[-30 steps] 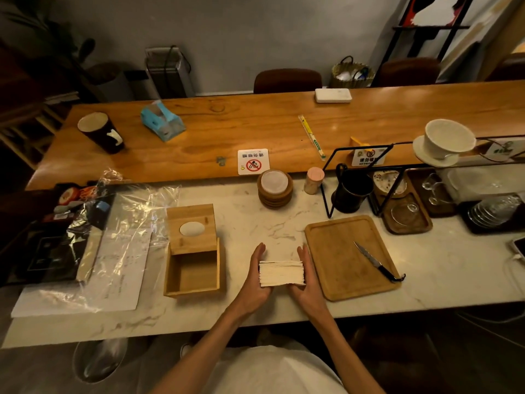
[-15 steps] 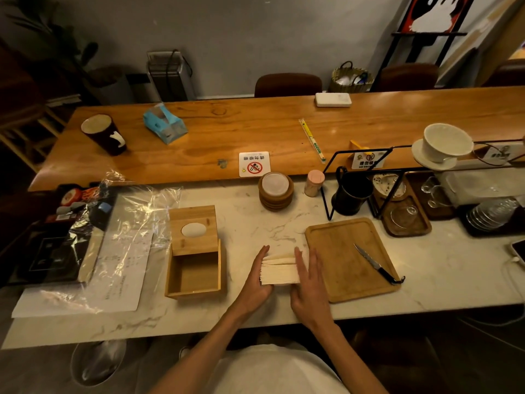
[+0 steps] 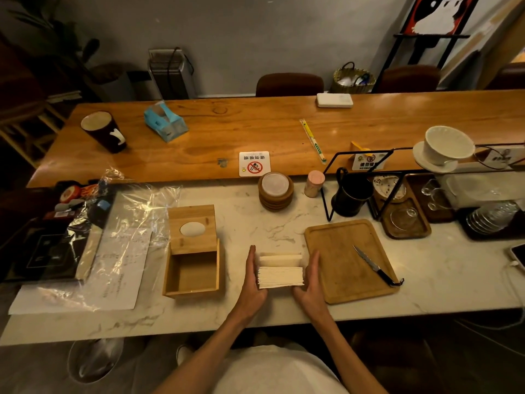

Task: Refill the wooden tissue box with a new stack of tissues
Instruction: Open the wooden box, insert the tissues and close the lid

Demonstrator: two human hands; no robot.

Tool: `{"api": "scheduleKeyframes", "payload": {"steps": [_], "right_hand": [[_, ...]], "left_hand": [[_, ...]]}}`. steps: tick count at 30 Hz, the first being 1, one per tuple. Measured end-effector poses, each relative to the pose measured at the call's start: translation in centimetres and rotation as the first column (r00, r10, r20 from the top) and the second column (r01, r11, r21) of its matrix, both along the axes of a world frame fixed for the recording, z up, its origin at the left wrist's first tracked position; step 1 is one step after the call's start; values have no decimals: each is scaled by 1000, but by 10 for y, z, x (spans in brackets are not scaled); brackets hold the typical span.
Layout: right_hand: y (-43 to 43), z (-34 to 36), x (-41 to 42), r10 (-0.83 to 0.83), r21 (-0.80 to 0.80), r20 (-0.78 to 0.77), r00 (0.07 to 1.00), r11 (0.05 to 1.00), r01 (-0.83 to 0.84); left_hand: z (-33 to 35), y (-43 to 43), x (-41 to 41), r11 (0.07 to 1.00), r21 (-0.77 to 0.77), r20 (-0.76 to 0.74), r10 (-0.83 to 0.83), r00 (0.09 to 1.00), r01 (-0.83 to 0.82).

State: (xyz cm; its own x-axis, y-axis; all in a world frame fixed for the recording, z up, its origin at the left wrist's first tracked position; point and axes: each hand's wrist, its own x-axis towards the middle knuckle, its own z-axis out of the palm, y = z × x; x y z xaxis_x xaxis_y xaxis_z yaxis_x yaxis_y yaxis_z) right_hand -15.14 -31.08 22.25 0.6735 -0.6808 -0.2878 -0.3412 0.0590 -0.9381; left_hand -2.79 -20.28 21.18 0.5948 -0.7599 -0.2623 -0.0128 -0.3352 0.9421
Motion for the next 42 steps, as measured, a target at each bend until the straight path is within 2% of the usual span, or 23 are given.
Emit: {"api": "scheduleKeyframes", "payload": {"steps": [4, 8, 11, 14, 16, 19, 22, 25, 28, 30, 32, 35, 38, 42], "right_hand": [[6, 1, 5, 61, -81, 3, 998, 995, -60], [6, -7, 5, 33, -103, -16, 999, 994, -34], [2, -6, 8, 2, -74, -29, 1000, 997, -5], [-7, -6, 17, -65, 13, -47, 997, 998, 66], [-16, -4, 25, -107, 52, -101, 989, 992, 112], [-30, -2, 45, -147, -26, -272, 951, 989, 145], [-44, 3, 63, -137, -57, -418, 898, 991, 125], [-55, 7, 72, -72, 70, -479, 875, 990, 120], [-53, 6, 65, 13, 147, -470, 882, 987, 64], [-47, 1, 56, 50, 84, -443, 895, 996, -14], [-40, -3, 46, 35, 23, -342, 939, 999, -28], [-27, -4, 28, 22, 12, -131, 991, 1000, -21], [-16, -2, 9, 84, -75, -21, 996, 994, -85], [-3, -7, -12, 151, -311, -30, 988, 938, -153]], "left_hand": [[-6, -2, -1, 1000, 4, -13, -18, 1000, 18], [-11, -3, -2, 1000, 7, 0, -25, 1000, 25], [-9, -5, 1, 1000, 6, 37, 26, 999, -26], [-3, -17, 10, 993, 97, 92, 57, 994, -66], [3, -30, 19, 971, 226, 98, 60, 993, -81], [13, -53, 33, 906, 412, 118, 47, 992, -92], [22, -69, 44, 879, 464, 33, 108, 994, -111], [25, -68, 55, 869, 486, -89, 148, 985, -87], [25, -55, 55, 882, 471, -152, 90, 984, -8], [26, -46, 49, 881, 473, -130, 69, 989, 1], [26, -38, 41, 887, 461, -59, 71, 996, -36], [23, -22, 29, 965, 250, -49, 95, 994, -80], [20, -7, 17, 1000, 10, -97, 26, 995, -25], [7, 12, 0, 999, -48, 22, -11, 1000, 12]]}}
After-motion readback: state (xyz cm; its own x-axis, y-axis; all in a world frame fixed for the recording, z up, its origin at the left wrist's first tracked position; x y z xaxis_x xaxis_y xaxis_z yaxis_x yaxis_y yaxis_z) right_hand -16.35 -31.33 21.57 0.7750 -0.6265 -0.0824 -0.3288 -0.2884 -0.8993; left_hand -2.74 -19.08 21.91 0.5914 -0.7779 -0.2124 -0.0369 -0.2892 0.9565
